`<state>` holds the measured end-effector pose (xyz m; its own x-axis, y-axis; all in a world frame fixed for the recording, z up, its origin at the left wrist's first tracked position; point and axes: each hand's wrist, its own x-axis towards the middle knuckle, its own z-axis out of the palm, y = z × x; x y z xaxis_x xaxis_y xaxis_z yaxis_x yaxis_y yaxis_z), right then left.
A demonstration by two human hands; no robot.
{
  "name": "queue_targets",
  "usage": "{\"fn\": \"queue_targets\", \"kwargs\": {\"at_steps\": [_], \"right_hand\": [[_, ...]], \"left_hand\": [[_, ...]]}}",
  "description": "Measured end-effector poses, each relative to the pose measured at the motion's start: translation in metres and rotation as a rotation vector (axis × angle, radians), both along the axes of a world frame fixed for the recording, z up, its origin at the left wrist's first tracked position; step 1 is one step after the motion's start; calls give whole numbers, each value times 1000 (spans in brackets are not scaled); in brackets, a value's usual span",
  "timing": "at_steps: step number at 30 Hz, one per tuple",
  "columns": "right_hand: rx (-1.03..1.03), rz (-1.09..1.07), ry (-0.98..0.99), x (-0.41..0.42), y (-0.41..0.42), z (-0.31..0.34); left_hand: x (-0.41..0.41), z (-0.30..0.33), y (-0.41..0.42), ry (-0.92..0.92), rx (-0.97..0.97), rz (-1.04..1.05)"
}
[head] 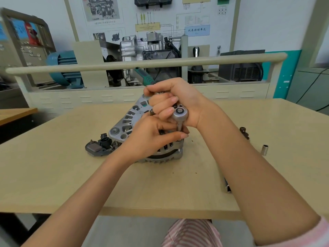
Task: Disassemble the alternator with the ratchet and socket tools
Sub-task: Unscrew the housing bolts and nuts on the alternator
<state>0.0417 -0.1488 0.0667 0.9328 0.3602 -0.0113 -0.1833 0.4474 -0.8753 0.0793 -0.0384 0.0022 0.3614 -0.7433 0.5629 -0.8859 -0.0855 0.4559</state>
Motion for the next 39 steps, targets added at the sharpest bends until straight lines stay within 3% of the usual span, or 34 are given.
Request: {"fn": "queue_targets", "kwargs": {"at_steps": [3,7,9,13,17,23,26,29,33,36,39], "right_hand": [[139,-264,-109,-8,3,-7],[496,-981,-370,-23,23,-29],[612,-1122,-478,-34,37,-44],[613,-1117,-538,-47,52,-58],[417,-1139,-504,-47,52,-54],[327,-1059,-364,-22,35,-27],[196,-859,-185,-9,24,-13],[142,-497,-38,-4,11,-3],[-9,-127,31,-2,0,2],[30,-86,46,-1,1,2],[144,-252,-9,-5,9,-3]], "left_hand": [[0,-2,-2,-40,24,37],[4,-5,0,-54,-38,98],[5,-6,2,-42,-44,94],[7,-6,4,-38,-18,91],[8,-7,4,-52,-16,122],[5,-6,1,6,-36,114],[6,-5,0,16,-48,109],[4,-4,0,31,-43,82],[3,-2,1,30,-38,32],[4,-3,1,31,-43,32],[4,-4,2,56,-67,20]]}}
